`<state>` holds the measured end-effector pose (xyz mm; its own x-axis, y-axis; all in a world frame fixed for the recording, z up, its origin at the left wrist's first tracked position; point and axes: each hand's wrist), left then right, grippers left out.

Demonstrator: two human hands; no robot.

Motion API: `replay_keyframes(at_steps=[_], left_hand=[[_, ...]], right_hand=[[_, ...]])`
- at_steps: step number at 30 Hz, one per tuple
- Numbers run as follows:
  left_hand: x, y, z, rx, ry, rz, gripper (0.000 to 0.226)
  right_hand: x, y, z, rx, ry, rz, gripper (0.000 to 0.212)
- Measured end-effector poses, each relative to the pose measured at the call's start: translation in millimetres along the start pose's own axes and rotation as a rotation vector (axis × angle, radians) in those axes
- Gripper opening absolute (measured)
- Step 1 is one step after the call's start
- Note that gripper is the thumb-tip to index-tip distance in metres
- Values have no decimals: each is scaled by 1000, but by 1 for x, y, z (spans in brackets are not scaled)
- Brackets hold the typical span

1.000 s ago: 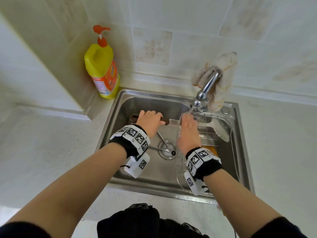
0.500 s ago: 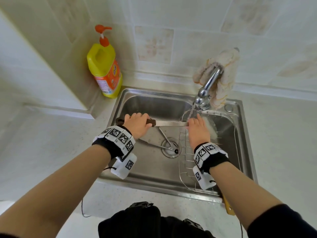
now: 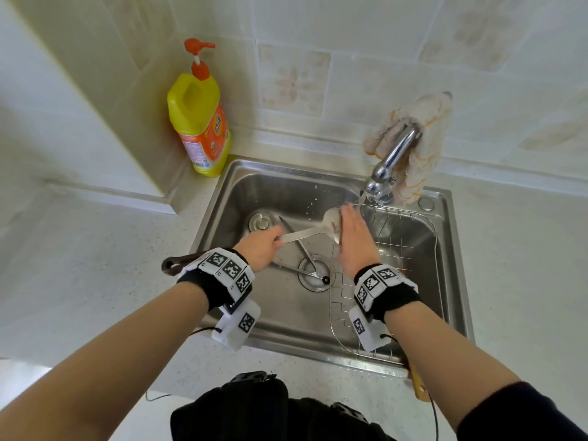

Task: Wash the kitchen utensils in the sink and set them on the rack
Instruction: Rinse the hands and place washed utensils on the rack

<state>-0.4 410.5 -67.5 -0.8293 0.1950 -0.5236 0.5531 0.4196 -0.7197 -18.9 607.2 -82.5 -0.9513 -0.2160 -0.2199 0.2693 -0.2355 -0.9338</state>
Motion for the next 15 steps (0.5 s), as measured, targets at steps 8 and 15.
replay_keyframes(at_steps=[8,15], left_hand=[[-37,-4,33,22,13,-57,19],[-60,8,56,71,98,-33,14]], right_hand=[[-22,11,48,212,-3,-46,84],[-63,31,72,131,-39,-67,90]])
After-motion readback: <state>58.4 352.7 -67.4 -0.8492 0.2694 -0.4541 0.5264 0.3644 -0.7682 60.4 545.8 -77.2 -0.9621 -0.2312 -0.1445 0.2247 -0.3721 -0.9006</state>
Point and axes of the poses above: each hand's wrist, its own x-axis towards the middle knuckle, its own y-axis out of the palm, z = x × y, and after that the axes turned 4 degrees about z, right-handed
